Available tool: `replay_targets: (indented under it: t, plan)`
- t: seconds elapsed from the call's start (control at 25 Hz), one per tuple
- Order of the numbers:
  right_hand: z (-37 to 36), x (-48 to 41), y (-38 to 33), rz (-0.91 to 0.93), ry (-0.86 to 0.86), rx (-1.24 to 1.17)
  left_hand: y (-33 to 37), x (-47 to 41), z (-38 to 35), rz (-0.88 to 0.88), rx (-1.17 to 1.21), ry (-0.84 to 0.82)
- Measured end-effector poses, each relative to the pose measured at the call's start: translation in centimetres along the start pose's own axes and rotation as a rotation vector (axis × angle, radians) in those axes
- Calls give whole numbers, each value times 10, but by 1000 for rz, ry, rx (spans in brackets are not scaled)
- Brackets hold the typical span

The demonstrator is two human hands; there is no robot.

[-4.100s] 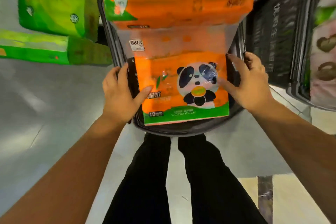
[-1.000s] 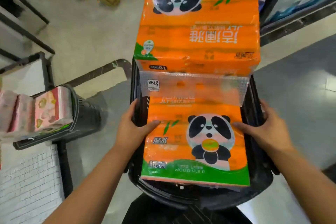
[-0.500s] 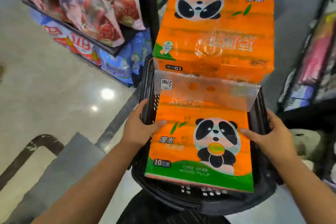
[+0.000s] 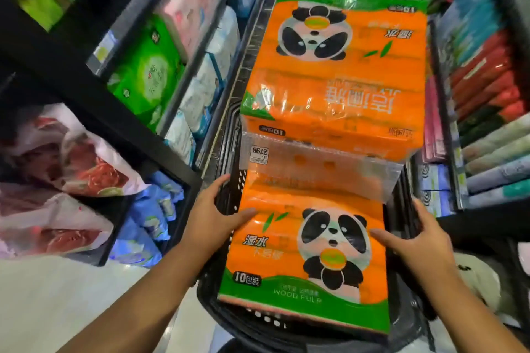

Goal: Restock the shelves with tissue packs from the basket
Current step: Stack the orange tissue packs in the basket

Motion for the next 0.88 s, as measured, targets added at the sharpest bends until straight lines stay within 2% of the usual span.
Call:
replay_targets:
  t: [0.32, 0.56, 0.88]
  plan:
    - [23, -218, -130, -34, 56, 55, 80, -244, 50, 9, 48, -39]
    - [-5, -385, -227, -31, 99, -4, 105, -454, 116, 25, 25, -91]
    - [-34, -599, -329, -28, 47, -72, 154, -683, 183, 15, -24, -75]
Point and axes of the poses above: each hand's wrist, its own x-axis away from the middle knuckle, its own z-axis out of the back of the hand, y = z × x, the point moved 2 cm from there along -x, towards the middle knuckle, and after that the axes turned 12 degrees about -y, right-handed, at the moved point
